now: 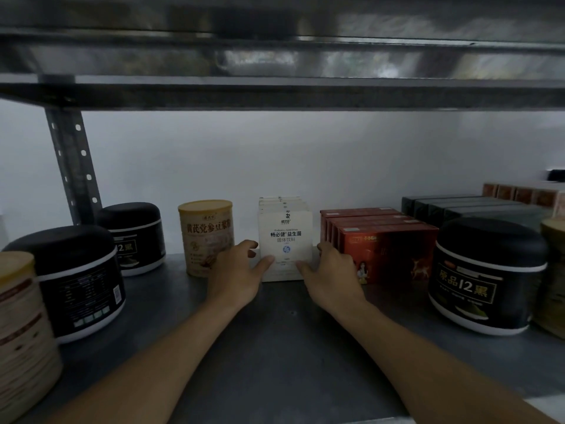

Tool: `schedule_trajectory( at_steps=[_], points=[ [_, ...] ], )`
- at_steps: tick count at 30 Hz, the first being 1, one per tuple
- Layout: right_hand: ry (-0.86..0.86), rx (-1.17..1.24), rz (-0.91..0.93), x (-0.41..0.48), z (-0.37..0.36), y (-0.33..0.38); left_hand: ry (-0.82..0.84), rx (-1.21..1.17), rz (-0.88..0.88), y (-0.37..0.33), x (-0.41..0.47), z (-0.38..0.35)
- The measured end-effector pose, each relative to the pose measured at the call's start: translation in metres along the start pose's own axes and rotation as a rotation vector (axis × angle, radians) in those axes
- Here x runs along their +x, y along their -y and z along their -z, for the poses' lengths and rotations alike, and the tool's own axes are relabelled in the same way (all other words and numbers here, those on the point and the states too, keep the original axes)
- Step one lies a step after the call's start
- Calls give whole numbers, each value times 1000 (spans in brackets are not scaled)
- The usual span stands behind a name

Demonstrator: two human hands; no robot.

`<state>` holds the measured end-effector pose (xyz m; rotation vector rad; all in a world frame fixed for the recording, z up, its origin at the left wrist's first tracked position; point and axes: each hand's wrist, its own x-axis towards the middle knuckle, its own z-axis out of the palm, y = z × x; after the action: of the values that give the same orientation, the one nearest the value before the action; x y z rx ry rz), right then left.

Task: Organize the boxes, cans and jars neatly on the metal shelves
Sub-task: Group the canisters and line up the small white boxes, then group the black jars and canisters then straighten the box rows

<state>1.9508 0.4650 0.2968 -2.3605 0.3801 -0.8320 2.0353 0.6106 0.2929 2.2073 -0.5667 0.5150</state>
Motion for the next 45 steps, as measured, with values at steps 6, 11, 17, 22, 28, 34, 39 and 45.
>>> schedule_trajectory(
  at_steps=[6,11,17,22,28,34,39,45],
  points=[
    [6,-67,37,-16,12,7,26,83,25,-6,-8,14],
    [-51,-188,68,-51,38,16,147,177,34,-17,-24,34],
    [-229,-224,22,-107,74,3,199,96,-59,-42,-66,47],
    [-431,-204,-38,-117,108,-19,265,-33,-119,-64,-93,45],
    [-524,-188,-133,-105,149,-44,274,-54,-132,-90,-114,37],
    [-405,0,-277,-82,163,-72,225,-56,-129,-110,-129,28],
    [-374,46,-315,-73,161,-84,184,-64,-95,-126,-139,23],
    [-366,43,-232,-81,169,-87,122,-87,-101,-136,-154,20]
  ],
)
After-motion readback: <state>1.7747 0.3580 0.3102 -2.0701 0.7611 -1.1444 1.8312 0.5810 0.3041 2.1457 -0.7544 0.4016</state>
